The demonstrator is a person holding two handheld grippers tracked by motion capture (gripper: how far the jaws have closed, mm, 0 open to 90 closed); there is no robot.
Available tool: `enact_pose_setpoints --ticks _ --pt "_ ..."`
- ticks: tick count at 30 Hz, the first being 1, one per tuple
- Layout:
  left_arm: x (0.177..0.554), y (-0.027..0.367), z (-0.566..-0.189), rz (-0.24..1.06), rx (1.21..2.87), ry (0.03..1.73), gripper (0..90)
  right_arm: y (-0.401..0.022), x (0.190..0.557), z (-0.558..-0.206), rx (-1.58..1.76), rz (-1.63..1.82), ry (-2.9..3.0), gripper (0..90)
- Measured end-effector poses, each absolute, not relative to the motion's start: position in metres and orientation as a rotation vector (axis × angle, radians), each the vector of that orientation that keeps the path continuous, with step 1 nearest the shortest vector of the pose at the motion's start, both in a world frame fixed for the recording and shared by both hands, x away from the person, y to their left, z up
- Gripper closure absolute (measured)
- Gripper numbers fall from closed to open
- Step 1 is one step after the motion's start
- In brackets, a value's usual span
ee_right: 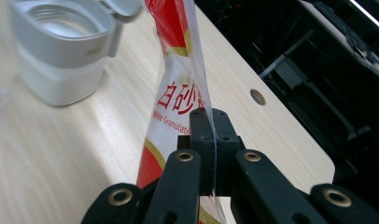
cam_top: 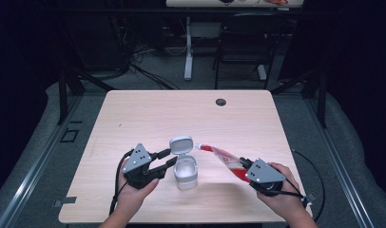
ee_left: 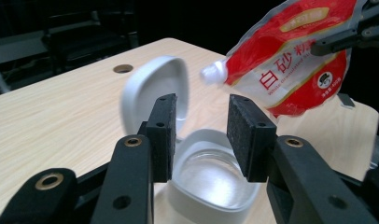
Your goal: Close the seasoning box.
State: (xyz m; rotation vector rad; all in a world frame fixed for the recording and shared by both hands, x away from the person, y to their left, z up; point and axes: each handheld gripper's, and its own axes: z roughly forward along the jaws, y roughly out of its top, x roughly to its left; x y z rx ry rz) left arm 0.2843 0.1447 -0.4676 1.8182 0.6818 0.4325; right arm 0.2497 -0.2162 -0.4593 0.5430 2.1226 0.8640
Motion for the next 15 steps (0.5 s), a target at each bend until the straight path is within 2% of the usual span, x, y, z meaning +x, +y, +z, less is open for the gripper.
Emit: enact_pose_setpoints --ticks 8,15 --pt "0.299 0.162 -0.465 0.46 1.775 0.752 66.9 -0.239 0.272 -0.479 0.787 0.996 2.007 90.0" --pt "0.319 0.169 -0.475 0.471 1.791 0.824 80.7 -0.249 0.288 -0.497 0.929 1.105 1.92 90.0"
